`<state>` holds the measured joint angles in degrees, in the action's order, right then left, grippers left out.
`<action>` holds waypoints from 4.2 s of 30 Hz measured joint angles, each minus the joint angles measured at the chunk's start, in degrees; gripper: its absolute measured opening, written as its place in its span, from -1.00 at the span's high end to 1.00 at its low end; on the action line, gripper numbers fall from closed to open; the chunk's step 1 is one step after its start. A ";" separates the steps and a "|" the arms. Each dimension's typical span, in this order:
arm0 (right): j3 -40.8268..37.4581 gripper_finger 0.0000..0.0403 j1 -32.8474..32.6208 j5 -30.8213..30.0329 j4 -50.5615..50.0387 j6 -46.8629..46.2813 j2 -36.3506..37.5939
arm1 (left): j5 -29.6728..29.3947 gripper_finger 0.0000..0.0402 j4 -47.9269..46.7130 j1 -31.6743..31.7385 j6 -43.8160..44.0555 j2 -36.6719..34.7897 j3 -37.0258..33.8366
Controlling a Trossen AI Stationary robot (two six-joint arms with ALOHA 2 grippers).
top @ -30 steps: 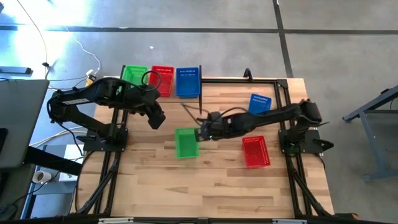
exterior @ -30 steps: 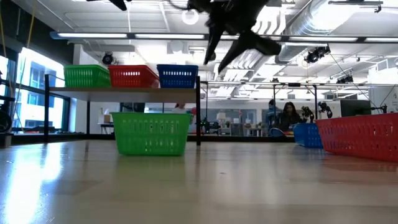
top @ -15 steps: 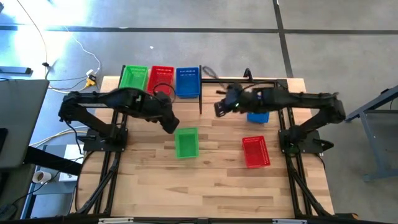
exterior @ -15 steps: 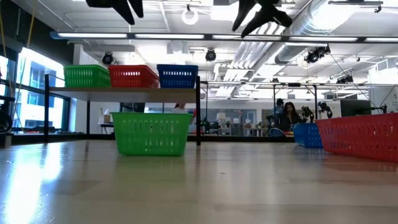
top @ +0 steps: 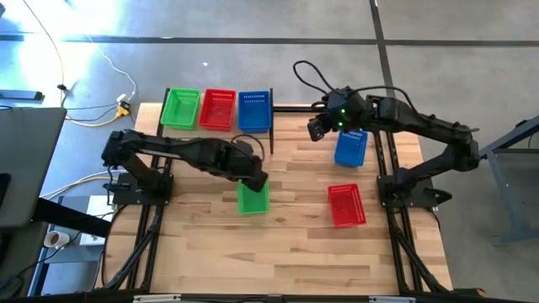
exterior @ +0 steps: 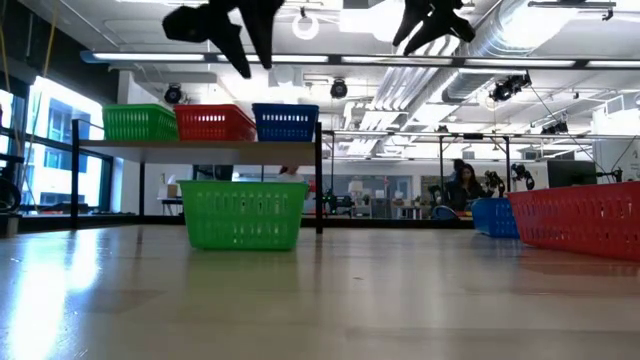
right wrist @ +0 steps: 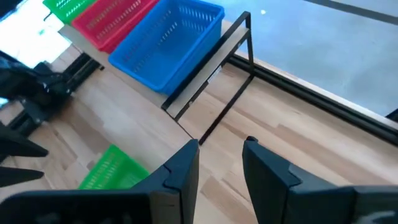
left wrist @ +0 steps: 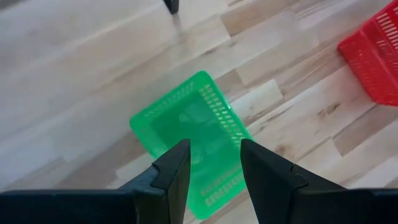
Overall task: Stack baskets on shelf by color
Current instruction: Stack the green basket on top of the red baskets on the shelf
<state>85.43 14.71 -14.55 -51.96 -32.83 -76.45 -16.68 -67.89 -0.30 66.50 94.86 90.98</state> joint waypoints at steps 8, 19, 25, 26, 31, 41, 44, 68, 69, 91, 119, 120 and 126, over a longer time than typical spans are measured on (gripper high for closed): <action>0.00 0.46 0.68 1.26 -2.18 4.98 -0.04 | 1.57 0.35 2.23 -1.00 5.29 7.10 -0.02; 0.00 0.46 0.68 1.27 -3.19 7.47 -0.06 | 5.13 0.35 11.02 -0.80 6.74 13.03 -0.02; 0.00 0.46 0.68 1.27 -3.63 7.86 -0.06 | 4.89 0.35 12.00 -0.80 8.92 14.98 -0.09; 0.00 0.46 0.68 1.27 -3.63 7.88 -0.06 | 4.89 0.35 12.15 -0.80 8.99 15.55 -0.09; 0.00 0.46 0.68 1.28 -3.71 8.91 -0.08 | 4.98 0.35 14.12 -0.80 9.92 17.47 0.07; 0.00 0.46 0.68 1.28 -4.72 8.91 -0.10 | 5.71 0.35 14.91 -0.80 10.93 21.85 -0.04; 0.00 0.46 0.68 1.28 -4.80 8.91 -0.10 | 5.76 0.35 15.01 -0.80 10.91 22.74 -0.04; 0.00 0.46 0.68 1.27 -4.79 9.98 -0.10 | 12.11 0.95 14.44 -0.89 4.56 25.58 -0.04; 0.00 0.46 0.68 1.27 -4.80 9.98 -0.10 | 12.54 0.95 14.48 -0.91 4.14 25.58 -0.04; 0.00 0.46 0.68 1.27 -4.79 11.46 -0.10 | 9.40 1.00 8.20 -6.71 4.74 6.78 -0.02; 0.00 0.46 0.67 1.04 -4.55 13.63 -0.10 | -13.31 1.00 -15.88 3.84 -2.23 -16.65 4.25; 0.00 0.46 0.68 0.98 -4.37 13.59 -0.08 | -13.85 1.00 -17.36 5.51 -3.93 -16.90 5.35; 0.00 0.46 0.68 0.88 -4.40 13.41 -0.08 | -14.67 1.00 -20.05 16.91 -14.60 -17.42 10.56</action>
<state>85.43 15.40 -13.67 -56.36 -19.42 -76.53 -31.35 -87.94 16.61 51.90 77.44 101.54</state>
